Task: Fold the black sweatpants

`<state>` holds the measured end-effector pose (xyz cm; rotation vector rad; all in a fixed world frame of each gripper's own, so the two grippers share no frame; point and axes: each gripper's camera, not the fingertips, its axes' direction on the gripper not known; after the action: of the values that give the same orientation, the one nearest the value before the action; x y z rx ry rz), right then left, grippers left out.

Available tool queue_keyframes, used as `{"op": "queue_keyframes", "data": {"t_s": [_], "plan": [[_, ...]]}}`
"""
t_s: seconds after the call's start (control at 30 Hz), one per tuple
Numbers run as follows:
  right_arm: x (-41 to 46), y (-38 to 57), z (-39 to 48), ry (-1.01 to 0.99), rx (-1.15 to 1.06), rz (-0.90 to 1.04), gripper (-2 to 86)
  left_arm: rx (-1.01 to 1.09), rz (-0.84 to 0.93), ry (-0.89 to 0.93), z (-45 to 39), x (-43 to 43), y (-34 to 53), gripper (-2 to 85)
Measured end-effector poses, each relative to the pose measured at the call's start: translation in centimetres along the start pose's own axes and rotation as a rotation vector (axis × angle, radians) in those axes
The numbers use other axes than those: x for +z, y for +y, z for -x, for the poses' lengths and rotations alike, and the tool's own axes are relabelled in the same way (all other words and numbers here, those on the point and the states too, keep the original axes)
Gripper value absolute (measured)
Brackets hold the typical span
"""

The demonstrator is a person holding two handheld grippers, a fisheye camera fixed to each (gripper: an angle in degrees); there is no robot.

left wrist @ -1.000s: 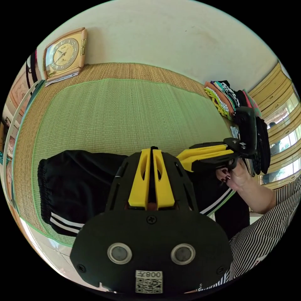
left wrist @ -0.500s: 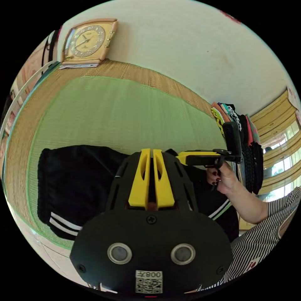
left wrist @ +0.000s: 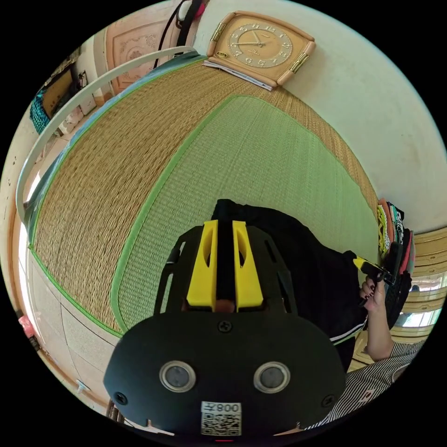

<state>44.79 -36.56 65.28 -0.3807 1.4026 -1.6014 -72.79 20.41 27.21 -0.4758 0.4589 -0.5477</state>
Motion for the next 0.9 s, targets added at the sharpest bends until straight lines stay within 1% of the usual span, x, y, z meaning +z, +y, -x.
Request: {"op": "queue_keyframes", "data": {"t_s": [0.07,0.23,0.33,0.4,0.5,0.63,0.73,0.83,0.9], "plan": [[-0.4,-0.1,0.2,-0.010,0.006,-0.017,0.8,-0.002,-0.049,0.033,0.6,-1.1,0.4,2.2],[-2.0,-0.4,0.2,-0.002,0.029,-0.097,0.7,-0.008,-0.162,-0.029,1.6,-3.6,1.4,0.6],[-1.3,-1.7,0.0,0.048,0.037,-0.054,0.7,-0.027,-0.141,-0.039,1.8,-2.8,1.1,0.4],[-0.5,-3.0,-0.1,0.107,0.029,0.016,0.7,-0.028,-0.137,-0.064,1.5,-2.1,0.8,0.4],[0.0,-4.0,-0.4,0.136,0.025,0.095,0.7,-0.042,-0.111,-0.082,1.1,-0.9,0.3,0.7],[-1.0,-3.9,-0.3,0.162,0.029,0.091,0.5,-0.065,-0.146,-0.116,0.7,-0.6,0.5,1.2],[-2.7,-3.0,-0.1,0.158,0.031,0.049,0.4,-0.050,-0.185,-0.063,-0.1,-0.7,1.1,1.4],[-4.0,-1.2,0.9,0.185,-0.010,0.045,0.7,0.065,-0.231,-0.011,-3.3,-0.8,2.0,2.1],[-4.7,1.2,1.8,0.288,-0.043,0.080,1.4,0.177,-0.219,0.083,-5.9,-0.1,2.3,2.7]]}}
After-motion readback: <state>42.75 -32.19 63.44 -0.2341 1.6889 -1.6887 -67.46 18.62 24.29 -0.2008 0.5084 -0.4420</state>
